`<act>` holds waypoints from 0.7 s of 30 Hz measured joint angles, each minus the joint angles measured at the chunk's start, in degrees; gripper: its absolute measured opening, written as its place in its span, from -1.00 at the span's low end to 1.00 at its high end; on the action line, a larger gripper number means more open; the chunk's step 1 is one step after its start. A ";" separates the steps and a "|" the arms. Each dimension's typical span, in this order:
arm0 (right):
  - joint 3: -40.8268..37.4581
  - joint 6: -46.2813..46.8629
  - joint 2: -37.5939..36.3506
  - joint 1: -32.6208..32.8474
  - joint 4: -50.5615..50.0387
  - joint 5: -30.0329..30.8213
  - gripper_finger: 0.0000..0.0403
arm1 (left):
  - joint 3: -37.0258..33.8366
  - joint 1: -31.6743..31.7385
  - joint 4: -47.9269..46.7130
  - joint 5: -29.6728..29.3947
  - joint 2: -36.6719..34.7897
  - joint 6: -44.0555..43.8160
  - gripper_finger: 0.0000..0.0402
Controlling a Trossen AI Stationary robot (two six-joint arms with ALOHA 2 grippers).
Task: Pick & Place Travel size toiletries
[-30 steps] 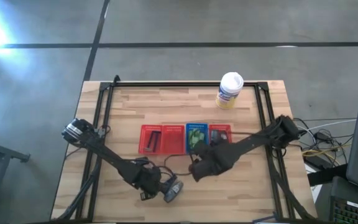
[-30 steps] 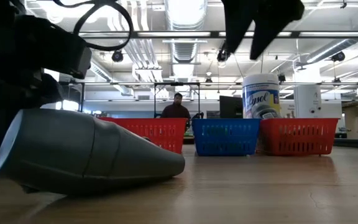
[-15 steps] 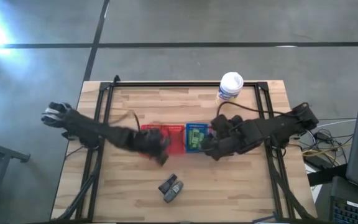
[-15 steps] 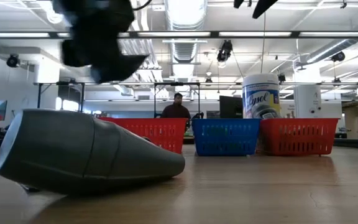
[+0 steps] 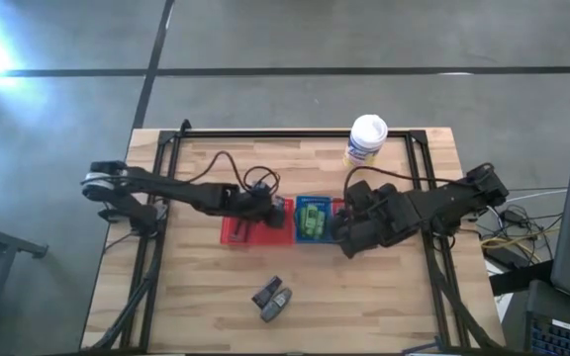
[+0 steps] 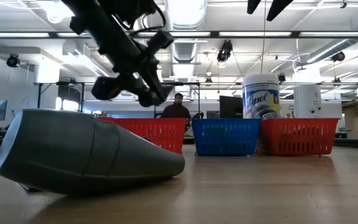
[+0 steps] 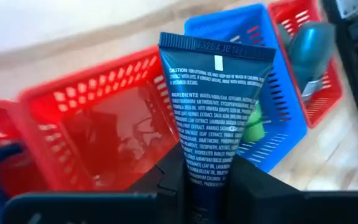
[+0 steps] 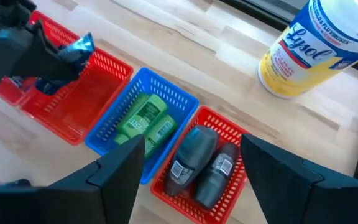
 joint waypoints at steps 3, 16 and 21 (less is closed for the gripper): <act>-1.06 0.42 0.02 0.19 -0.01 -0.01 0.36 | 0.06 -0.01 0.62 0.50 3.14 -1.22 -0.59; -3.84 2.24 0.04 0.40 0.05 -3.17 0.56 | 1.62 -0.22 0.04 4.99 3.06 0.71 -0.25; -4.31 1.82 0.02 0.73 0.07 -3.99 0.61 | 1.62 -3.70 -3.59 10.67 -2.68 13.15 -0.25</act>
